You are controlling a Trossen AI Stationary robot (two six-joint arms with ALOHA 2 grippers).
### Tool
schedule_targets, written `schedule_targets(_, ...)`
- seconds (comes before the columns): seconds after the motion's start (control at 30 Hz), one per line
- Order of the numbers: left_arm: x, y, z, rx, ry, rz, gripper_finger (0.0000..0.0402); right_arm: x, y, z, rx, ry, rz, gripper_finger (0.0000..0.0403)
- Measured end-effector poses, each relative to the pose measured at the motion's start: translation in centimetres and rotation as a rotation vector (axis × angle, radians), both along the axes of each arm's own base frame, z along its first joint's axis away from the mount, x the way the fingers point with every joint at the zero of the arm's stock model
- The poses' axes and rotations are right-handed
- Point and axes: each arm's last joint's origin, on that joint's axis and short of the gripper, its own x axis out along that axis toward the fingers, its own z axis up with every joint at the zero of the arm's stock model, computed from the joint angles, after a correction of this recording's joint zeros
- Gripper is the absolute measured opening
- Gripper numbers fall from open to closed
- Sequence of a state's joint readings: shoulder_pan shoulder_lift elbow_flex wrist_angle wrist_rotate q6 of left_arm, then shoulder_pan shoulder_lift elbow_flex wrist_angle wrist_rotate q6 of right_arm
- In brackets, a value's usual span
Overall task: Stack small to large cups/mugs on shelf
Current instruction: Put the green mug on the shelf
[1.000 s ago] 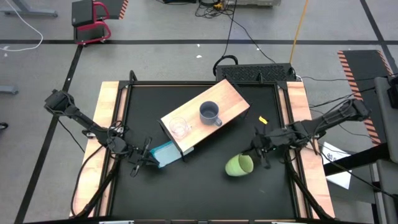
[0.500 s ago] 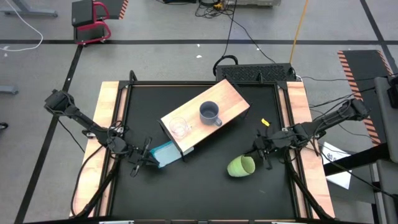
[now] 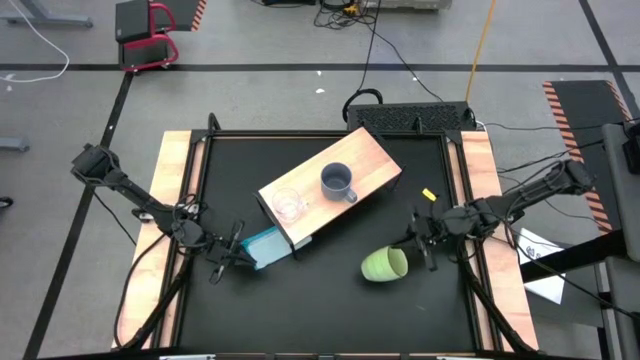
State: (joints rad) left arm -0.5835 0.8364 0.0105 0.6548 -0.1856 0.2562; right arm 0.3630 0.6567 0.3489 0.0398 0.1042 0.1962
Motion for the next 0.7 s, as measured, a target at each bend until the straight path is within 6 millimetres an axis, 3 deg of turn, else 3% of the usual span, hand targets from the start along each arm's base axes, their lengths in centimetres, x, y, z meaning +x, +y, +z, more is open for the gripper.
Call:
schedule_targets(0.17, 0.0, 0.0, 0.0, 0.004, -0.002, -0.001, 0.0026, 0.3, -0.4, 1.6, -0.013, -0.025, -0.028, 0.0001)
schedule_targets(0.57, 0.0, 0.0, -0.1, 0.013, 0.005, -0.002, 0.0026, 0.4, -1.8, 8.9, -0.071, -0.105, -0.090, 0.0001)
schedule_targets(0.7, 0.0, 0.0, -0.1, 0.024, 0.000, -0.004, 0.0026, 0.2, -2.6, 10.4, -0.086, -0.100, -0.140, 0.0001)
